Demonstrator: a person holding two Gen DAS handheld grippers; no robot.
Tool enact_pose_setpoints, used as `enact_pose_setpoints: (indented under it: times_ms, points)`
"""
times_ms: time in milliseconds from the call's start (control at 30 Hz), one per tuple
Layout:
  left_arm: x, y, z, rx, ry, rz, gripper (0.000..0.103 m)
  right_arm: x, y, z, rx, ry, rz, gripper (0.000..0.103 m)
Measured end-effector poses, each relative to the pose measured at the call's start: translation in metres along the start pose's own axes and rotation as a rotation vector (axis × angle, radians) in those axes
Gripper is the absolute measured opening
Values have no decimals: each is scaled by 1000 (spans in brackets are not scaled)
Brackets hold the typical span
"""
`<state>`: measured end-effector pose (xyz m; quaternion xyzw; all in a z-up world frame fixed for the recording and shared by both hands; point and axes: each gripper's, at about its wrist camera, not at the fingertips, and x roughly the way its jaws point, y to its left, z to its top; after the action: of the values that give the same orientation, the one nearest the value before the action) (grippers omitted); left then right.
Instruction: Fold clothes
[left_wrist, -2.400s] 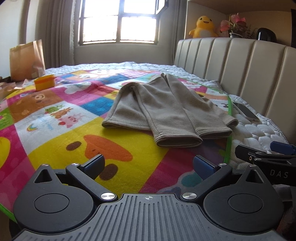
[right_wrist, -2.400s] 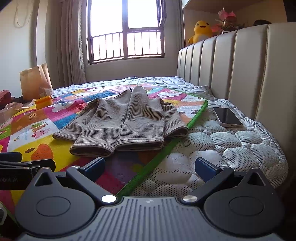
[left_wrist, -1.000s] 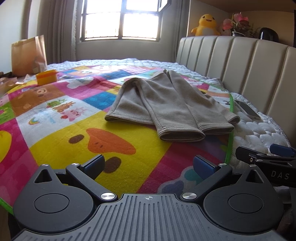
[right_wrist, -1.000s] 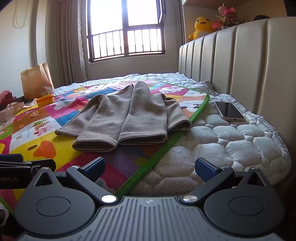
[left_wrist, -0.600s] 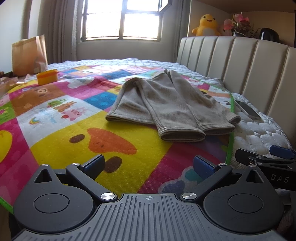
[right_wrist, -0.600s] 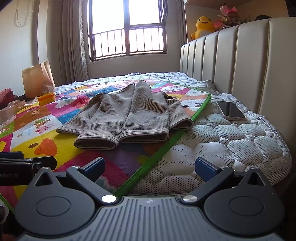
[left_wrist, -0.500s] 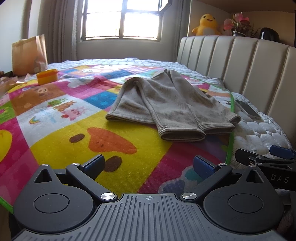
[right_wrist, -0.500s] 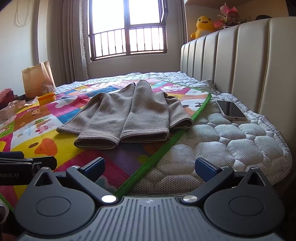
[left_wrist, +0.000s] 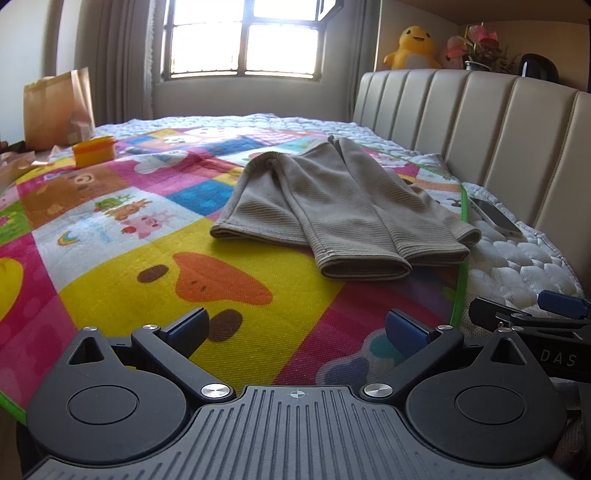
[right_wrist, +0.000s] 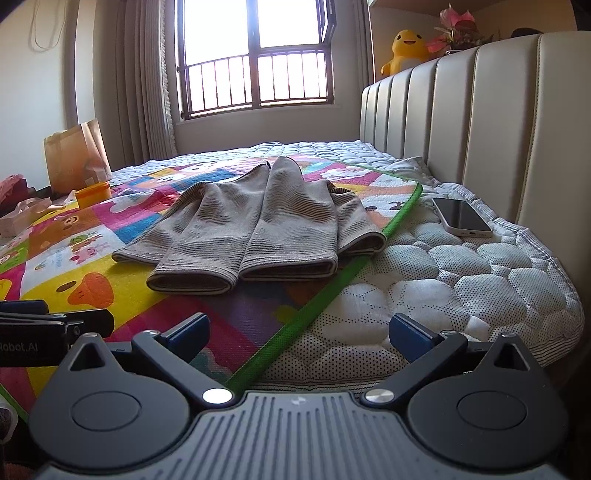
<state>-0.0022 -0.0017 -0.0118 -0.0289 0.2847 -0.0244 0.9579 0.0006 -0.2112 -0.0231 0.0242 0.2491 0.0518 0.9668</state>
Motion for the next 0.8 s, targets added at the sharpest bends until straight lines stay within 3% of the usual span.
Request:
enact_pose_setpoints:
  times_ms: [333,467,800]
  points:
    - [4,0,-1,-1,13,-5,103,5,-1,-2,5,15,5,103]
    - [12,4,4,-13,26,-53,103,12,-4,-2,9,33,12,103]
    - [70,18,68,-66,51,-198,103,58,-25,39,32,55,-52,103]
